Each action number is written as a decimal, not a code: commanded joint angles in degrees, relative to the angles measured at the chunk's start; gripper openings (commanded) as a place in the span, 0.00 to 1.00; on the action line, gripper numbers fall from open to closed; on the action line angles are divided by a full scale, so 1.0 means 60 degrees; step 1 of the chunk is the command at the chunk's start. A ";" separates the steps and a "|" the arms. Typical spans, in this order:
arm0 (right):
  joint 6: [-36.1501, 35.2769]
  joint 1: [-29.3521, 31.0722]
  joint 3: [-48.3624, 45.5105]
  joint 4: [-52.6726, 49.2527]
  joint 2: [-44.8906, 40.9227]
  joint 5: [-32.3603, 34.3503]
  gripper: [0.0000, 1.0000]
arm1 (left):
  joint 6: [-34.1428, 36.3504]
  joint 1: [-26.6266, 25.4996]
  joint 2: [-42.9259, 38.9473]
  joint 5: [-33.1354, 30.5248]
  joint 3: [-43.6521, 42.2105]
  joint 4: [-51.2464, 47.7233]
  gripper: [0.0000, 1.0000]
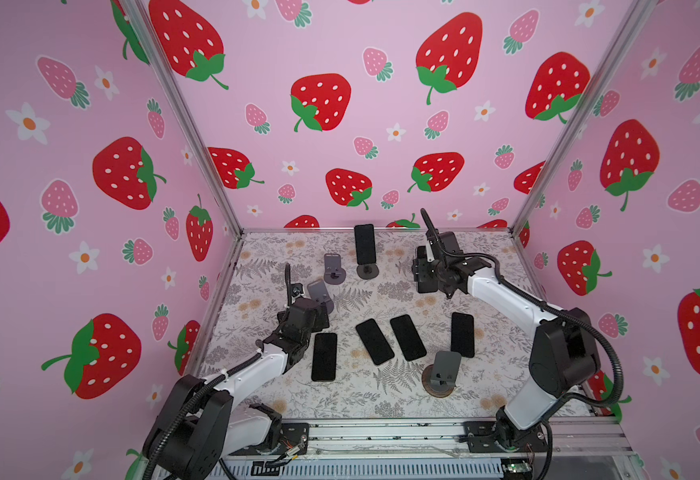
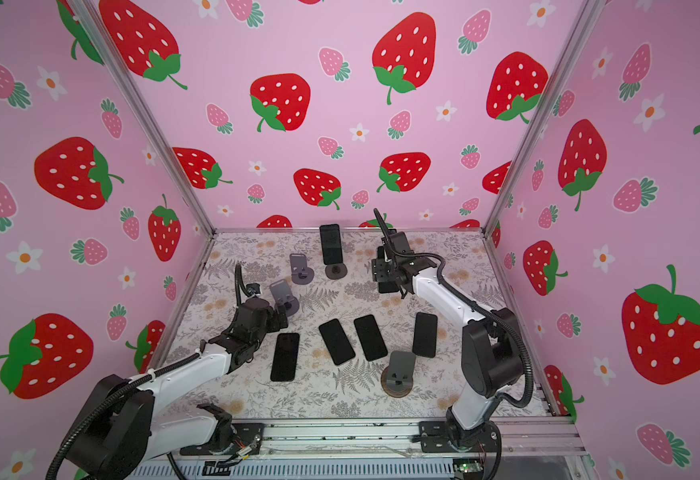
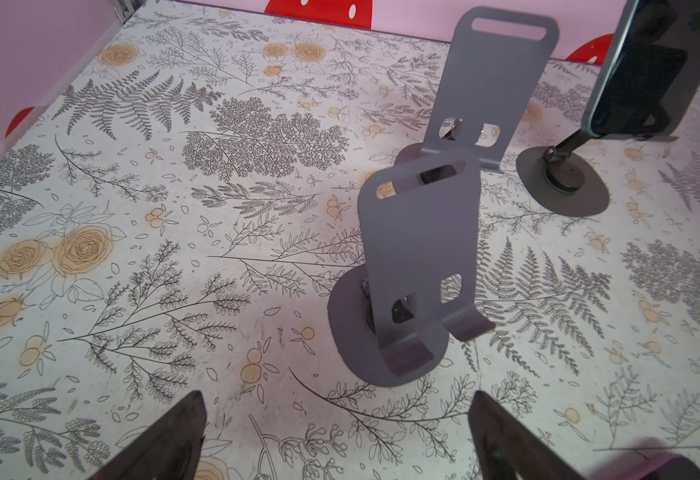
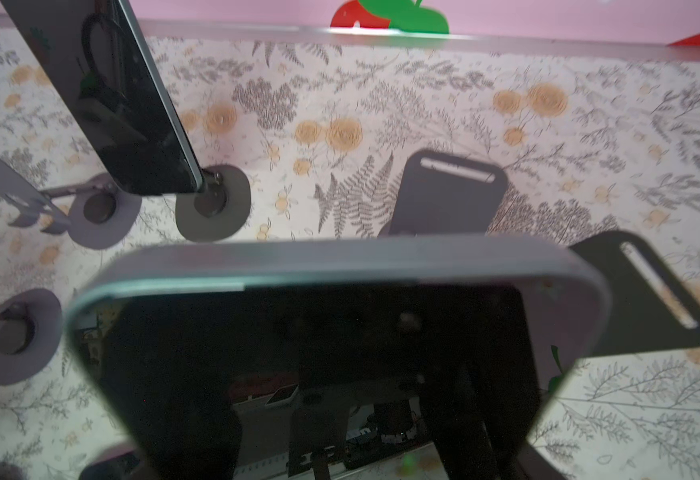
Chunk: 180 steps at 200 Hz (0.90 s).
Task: Remove the phone from the phone stand
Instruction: 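Carry the held phone with the right gripper back toward the robot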
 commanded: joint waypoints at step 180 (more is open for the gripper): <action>0.0456 0.0044 -0.1957 -0.0227 0.0675 -0.0603 0.70 | -0.0134 0.0026 0.0170 -0.0126 0.0268 -0.0138 0.99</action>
